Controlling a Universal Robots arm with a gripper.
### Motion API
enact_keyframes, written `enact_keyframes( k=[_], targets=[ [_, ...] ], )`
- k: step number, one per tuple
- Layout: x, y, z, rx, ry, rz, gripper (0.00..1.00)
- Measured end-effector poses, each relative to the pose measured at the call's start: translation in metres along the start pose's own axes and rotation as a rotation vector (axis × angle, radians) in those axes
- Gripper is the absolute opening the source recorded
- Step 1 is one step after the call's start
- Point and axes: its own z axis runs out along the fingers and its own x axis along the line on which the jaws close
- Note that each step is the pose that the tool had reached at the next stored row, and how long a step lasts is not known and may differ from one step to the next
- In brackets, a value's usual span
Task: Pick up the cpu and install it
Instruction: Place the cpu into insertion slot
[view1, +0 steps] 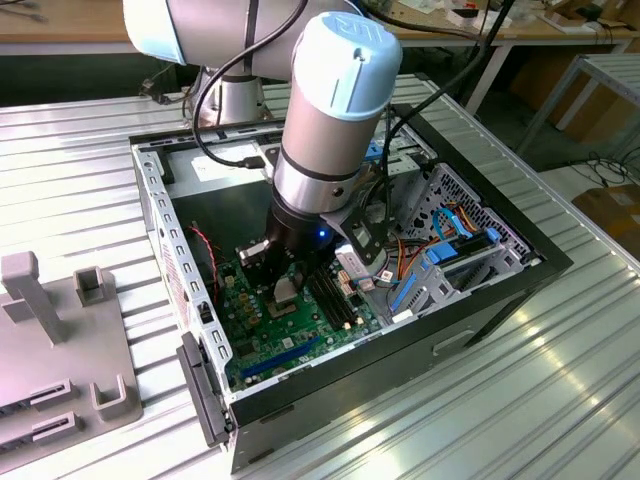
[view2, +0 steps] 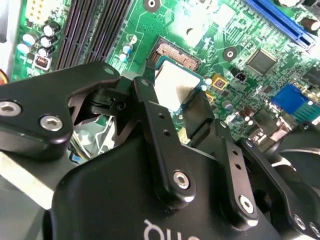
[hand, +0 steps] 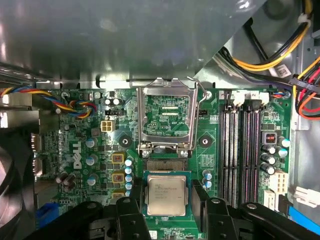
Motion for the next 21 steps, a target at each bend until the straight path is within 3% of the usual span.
enact_keyframes(
  k=[6, 17, 21],
  targets=[
    [-0.0004, 0.0001, 0.0104, -0.0001, 0.0000, -0.001, 0.47],
    [0.0006, -0.0012, 0.0138, 0.0000, -0.0001, -0.001, 0.47],
    [0.0005, -0.0011, 0.0178, 0.0000, 0.0000, -0.001, 0.47]
  ],
)
